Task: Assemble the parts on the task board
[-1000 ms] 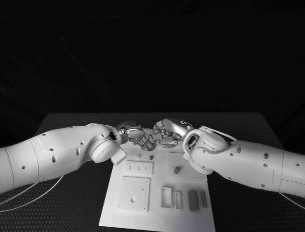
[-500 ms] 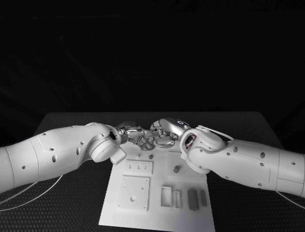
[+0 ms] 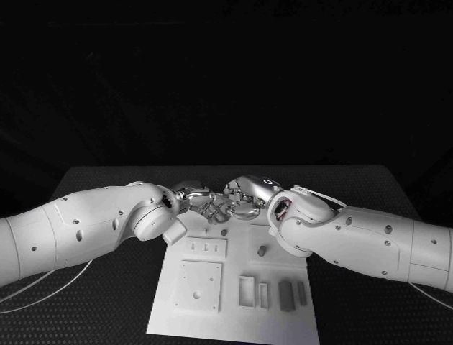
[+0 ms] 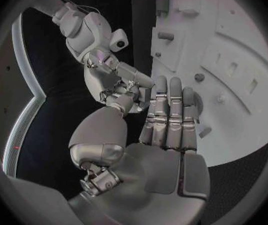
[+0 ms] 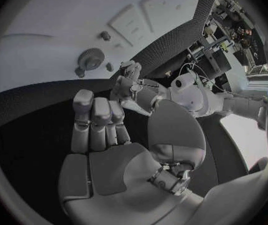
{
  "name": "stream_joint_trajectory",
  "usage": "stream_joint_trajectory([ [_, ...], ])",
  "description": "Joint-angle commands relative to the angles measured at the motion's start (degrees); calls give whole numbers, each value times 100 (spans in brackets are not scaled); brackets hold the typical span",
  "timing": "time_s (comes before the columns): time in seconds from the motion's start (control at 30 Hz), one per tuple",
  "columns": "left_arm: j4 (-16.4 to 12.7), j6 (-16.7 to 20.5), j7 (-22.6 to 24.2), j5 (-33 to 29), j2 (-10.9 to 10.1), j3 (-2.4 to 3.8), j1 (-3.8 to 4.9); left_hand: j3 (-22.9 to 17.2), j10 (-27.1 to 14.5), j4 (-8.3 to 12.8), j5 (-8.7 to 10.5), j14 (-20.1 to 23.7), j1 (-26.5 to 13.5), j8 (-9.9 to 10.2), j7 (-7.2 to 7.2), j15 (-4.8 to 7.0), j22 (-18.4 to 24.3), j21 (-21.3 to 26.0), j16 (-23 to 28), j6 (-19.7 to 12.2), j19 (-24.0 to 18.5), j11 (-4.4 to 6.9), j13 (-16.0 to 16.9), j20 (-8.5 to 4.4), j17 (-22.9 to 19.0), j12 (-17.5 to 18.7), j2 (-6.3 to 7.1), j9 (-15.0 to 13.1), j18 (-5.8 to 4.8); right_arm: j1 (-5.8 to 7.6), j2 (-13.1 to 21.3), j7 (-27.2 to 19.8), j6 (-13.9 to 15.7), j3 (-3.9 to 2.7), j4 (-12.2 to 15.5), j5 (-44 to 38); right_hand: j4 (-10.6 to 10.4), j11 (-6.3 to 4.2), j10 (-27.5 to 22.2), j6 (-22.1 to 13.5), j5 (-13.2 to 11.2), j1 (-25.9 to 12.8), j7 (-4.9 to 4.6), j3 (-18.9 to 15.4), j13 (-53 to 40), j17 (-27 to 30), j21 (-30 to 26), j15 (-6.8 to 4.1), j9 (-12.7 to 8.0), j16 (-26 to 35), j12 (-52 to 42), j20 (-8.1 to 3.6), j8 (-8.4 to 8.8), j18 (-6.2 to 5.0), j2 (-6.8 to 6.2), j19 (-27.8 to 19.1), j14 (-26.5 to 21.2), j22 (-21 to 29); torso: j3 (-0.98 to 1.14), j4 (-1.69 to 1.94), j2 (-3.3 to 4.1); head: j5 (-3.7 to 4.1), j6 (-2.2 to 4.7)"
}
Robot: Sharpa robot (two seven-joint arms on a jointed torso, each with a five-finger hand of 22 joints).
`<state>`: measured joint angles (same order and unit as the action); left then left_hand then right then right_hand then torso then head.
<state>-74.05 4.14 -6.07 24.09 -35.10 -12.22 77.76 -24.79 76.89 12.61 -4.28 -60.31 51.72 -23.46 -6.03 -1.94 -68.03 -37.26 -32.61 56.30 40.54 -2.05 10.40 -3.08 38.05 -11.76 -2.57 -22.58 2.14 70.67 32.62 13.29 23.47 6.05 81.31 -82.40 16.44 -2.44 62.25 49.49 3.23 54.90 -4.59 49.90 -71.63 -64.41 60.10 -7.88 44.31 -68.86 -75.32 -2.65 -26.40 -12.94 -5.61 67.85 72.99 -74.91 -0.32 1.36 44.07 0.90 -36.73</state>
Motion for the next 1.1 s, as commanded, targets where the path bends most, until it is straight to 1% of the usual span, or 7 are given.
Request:
stream_joint_trajectory([
  [0.03, -27, -91, 85, -16, 3, 12, 12, -2, 50, 41, -49, -49, 6, 11, -5, 4, 11, -22, -24, 45, 7, 3, 9, -53, 8, -24, -72, -12, -38, -10, -12, -6, -140, 13, -13, -64, 8, -9, -35, 1081, 22, 45, 121, 42, 6, -4, 25, -41, 14, 29, 23, -16, 2, -206, 33, 31, 14, -77, 1, -1, 3, 1, -2],
  [0.4, -16, -96, 54, -33, 13, 12, 12, -121, 74, 232, -92, -40, 68, 26, 9, 7, 25, -46, -40, 97, 5, 16, 24, -64, 21, -15, -198, -10, -56, -10, -14, -11, -130, 23, 2, -64, 8, -9, -44, 1082, 26, 44, 121, 46, 14, -4, 25, -41, 21, 29, 29, -15, 7, -206, 29, 32, 14, -76, 3, -3, 5, -4, -4],
  [0.5, -12, -133, 38, -33, 19, 12, 11, -573, 101, 134, 147, -50, 210, 32, 16, 8, 49, -63, -57, 135, 37, 21, 37, -64, 32, -12, -38, -16, -67, -10, -11, -13, -121, 23, 6, -64, 8, -9, -52, 1082, 26, 43, 121, 47, 20, -4, 24, -41, 23, 29, 33, -15, 8, -206, 28, 32, 14, -76, 3, -1, 3, -3, -4],
  [0.77, 29, -7, 42, -33, 32, 11, 9, -825, 191, 84, 117, -110, 226, -18, 63, 38, 41, -118, -120, 250, 43, 59, 78, -85, 66, -49, -12, -76, -79, -10, 3, -69, -103, 24, 15, 41, 4, -6, -165, 1071, 15, 44, 116, 58, 101, -3, 20, -40, 35, 33, 101, -14, 30, -206, 19, 32, 13, -73, 5, -5, 3, -20, -13],
  [0.87, 33, 41, 52, -33, 33, 11, 9, -924, 294, 97, -86, -196, 202, -56, 101, 86, 39, -164, -198, 337, 75, 100, 123, -120, 100, -102, 8, -134, -92, -9, 23, -116, -83, 24, -3, 204, -11, 4, -338, 1042, -9, 48, 102, 59, 226, 0, 12, -34, 49, 44, 215, -13, 76, -206, -5, 30, 8, -68, 5, -10, 3, -24, -18],
  [1.0, 30, 79, 57, -34, 27, 11, 9, -981, 399, 160, -315, -261, 107, -86, 137, 134, 36, -239, -284, 414, 133, 146, 228, -177, 138, -165, -17, -231, -107, -9, 38, -217, -11, 25, -33, 365, -92, 74, -561, 802, -24, 7, 17, -73, 421, 10, -21, 12, -9, 84, 413, -10, 330, -206, -239, 3, -33, -55, 1, -13, 2, -28, -21],
  [1.1, 36, 127, 62, -36, 21, 11, 9, -1000, 421, 198, -403, -281, 50, -92, 149, 151, 39, -268, -319, 440, 146, 160, 276, -197, 151, -180, -34, -280, -116, -9, 73, -293, -31, 27, -36, 489, -186, 233, -699, 238, -22, -170, -165, -372, 442, -8, -55, 153, -194, 103, 468, -12, 731, -206, -735, -51, -129, -49, 5, -8, 2, -24, -21],
])
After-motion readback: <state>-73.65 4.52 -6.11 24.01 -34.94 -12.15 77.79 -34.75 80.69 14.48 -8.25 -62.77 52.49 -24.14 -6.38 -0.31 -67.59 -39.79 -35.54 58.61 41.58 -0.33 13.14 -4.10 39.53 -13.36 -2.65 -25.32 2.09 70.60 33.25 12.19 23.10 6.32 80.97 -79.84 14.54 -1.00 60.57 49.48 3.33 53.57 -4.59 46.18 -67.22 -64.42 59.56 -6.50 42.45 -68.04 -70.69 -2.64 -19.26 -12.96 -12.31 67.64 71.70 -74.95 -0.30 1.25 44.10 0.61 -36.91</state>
